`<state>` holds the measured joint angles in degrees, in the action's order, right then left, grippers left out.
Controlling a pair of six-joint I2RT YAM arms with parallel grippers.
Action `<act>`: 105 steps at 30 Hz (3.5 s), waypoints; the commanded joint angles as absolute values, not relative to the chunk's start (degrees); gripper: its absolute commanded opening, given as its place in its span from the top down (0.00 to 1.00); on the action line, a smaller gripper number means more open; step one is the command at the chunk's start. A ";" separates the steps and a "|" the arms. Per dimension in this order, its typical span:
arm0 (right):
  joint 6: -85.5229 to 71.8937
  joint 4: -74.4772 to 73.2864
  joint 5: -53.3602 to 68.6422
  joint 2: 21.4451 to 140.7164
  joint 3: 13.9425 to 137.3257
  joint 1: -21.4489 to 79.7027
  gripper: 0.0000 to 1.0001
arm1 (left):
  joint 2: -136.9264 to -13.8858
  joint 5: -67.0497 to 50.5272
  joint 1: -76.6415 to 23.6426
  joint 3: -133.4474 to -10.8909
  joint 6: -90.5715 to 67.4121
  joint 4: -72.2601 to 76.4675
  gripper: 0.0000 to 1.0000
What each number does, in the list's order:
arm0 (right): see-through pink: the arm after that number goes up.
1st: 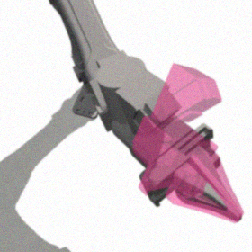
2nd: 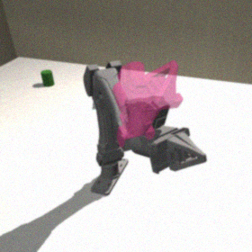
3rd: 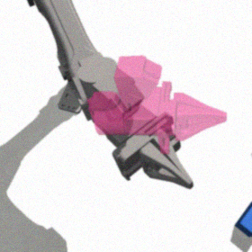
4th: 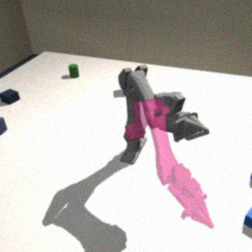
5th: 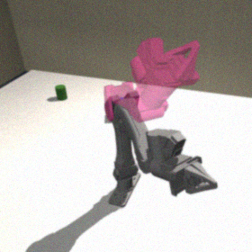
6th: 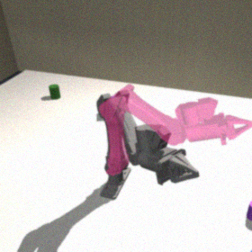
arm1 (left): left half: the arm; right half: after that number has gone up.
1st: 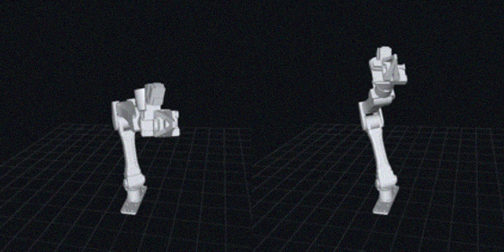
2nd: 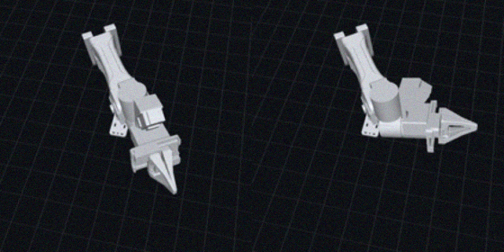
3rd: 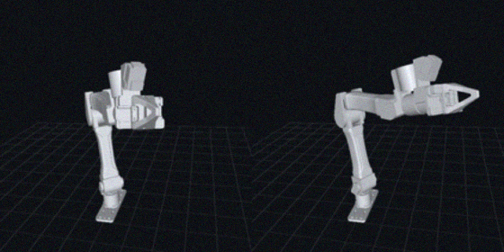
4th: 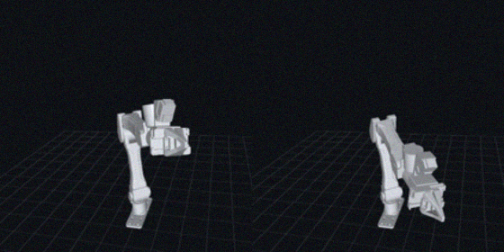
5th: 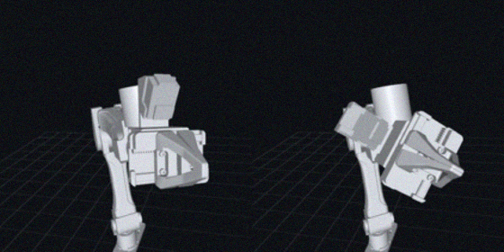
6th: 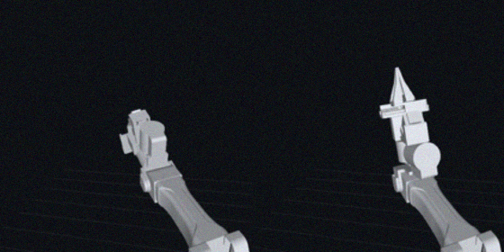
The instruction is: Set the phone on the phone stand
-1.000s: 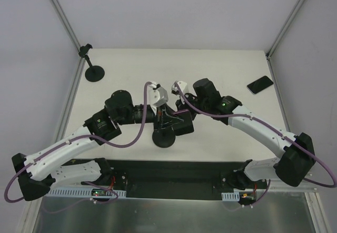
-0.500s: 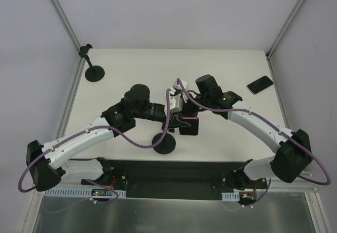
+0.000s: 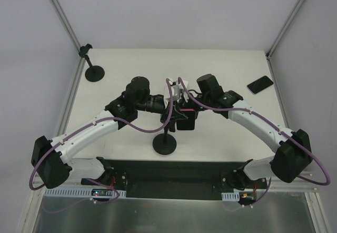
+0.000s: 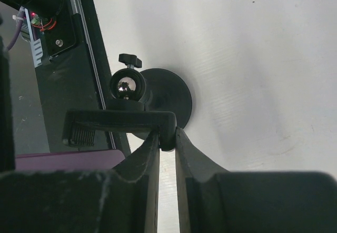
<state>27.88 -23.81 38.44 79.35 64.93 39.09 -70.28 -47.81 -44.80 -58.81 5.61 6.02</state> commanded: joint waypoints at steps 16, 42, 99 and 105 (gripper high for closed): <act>23.64 -13.71 40.34 74.44 65.48 37.97 1.00 | -66.36 -46.59 -42.45 -53.79 0.44 11.87 1.00; -21.88 -16.78 -57.55 72.58 60.02 71.27 1.00 | -57.47 20.66 -44.74 -44.04 -11.95 5.97 1.00; 42.44 -42.44 58.09 99.48 102.21 40.87 0.11 | -26.54 -23.47 -42.80 -57.92 -15.38 -33.40 0.01; 43.59 -44.21 63.55 104.06 104.68 42.44 0.18 | -28.39 -22.68 -42.89 -58.71 -14.06 -33.57 0.01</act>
